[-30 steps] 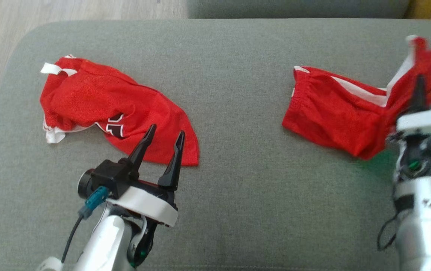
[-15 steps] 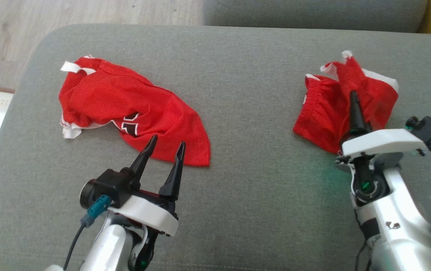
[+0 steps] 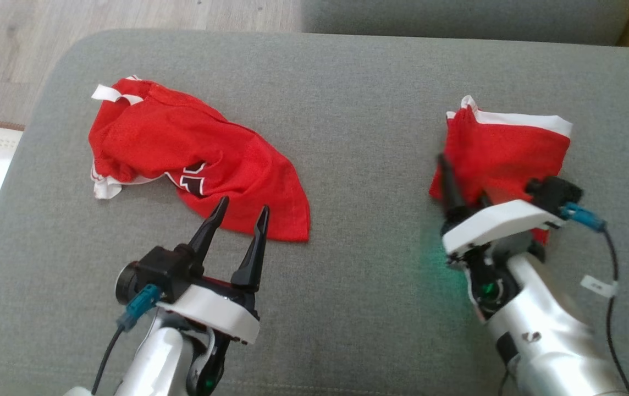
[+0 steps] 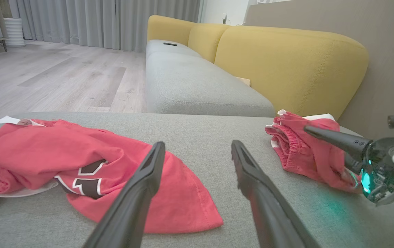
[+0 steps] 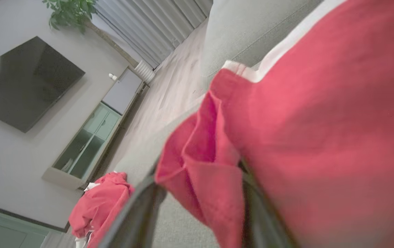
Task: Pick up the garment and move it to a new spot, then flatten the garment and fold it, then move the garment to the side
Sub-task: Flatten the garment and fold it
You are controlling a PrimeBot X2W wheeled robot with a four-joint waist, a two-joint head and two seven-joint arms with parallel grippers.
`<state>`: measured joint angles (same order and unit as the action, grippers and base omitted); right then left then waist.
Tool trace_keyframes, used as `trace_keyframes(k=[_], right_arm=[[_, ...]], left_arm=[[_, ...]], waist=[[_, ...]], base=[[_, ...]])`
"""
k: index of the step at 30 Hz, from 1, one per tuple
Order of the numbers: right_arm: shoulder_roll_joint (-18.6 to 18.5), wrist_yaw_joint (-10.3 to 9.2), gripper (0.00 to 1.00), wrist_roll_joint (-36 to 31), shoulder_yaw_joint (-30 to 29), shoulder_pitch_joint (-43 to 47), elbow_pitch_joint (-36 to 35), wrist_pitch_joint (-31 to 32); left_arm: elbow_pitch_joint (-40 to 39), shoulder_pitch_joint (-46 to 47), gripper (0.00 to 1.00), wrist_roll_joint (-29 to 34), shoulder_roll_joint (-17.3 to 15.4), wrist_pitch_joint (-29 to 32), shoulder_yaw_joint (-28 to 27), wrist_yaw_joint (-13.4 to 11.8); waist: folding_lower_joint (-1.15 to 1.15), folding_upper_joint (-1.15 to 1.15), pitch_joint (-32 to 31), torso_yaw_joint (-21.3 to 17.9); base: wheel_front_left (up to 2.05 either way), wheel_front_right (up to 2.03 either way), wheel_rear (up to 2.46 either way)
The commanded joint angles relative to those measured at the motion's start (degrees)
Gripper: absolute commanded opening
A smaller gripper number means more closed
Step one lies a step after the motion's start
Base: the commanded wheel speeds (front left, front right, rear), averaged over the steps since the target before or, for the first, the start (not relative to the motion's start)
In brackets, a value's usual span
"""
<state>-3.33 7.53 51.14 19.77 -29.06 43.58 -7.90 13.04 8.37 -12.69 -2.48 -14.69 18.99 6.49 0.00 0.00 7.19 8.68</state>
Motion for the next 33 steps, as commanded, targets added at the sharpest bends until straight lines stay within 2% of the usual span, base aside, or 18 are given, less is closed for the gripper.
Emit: trace_keyframes(k=[1,12,20,27,33], right_arm=[[0.5,-0.04,1.0,0.5,2.2,-2.1,-1.2,-0.6],[0.5,-0.04,1.0,2.6,14.5,-2.3,1.8,1.7],[0.5,-0.04,1.0,3.2,18.5,-2.5,1.4,0.8],[0.0,-0.04,1.0,2.6,16.9,-2.3,-0.2,-2.2],[-3.9,-0.04,1.0,-1.3,10.1,-1.3,-3.3,-5.8]], left_arm=[[-1.8,2.0,1.0,-0.4,-0.4,-0.3,-1.9,-0.3],[-1.7,1.6,1.0,-0.5,-0.4,-0.3,-2.2,-0.5],[-1.8,1.3,1.0,-0.7,-0.4,-0.3,-2.3,-0.7],[-2.2,0.9,1.0,-0.7,-0.4,-0.3,-2.6,-0.9],[-3.7,0.5,1.0,-0.8,-0.4,-0.3,-3.9,-1.1]], waist=[[0.0,0.0,-0.1,0.0],[0.0,0.0,-1.1,-0.4],[0.0,0.0,-1.6,-1.4],[0.0,0.0,-2.5,-2.7],[0.0,0.0,-3.5,-5.1]], base=[[0.0,0.0,0.0],[0.0,0.0,0.0],[0.0,0.0,0.0],[0.0,0.0,0.0],[0.0,0.0,0.0]])
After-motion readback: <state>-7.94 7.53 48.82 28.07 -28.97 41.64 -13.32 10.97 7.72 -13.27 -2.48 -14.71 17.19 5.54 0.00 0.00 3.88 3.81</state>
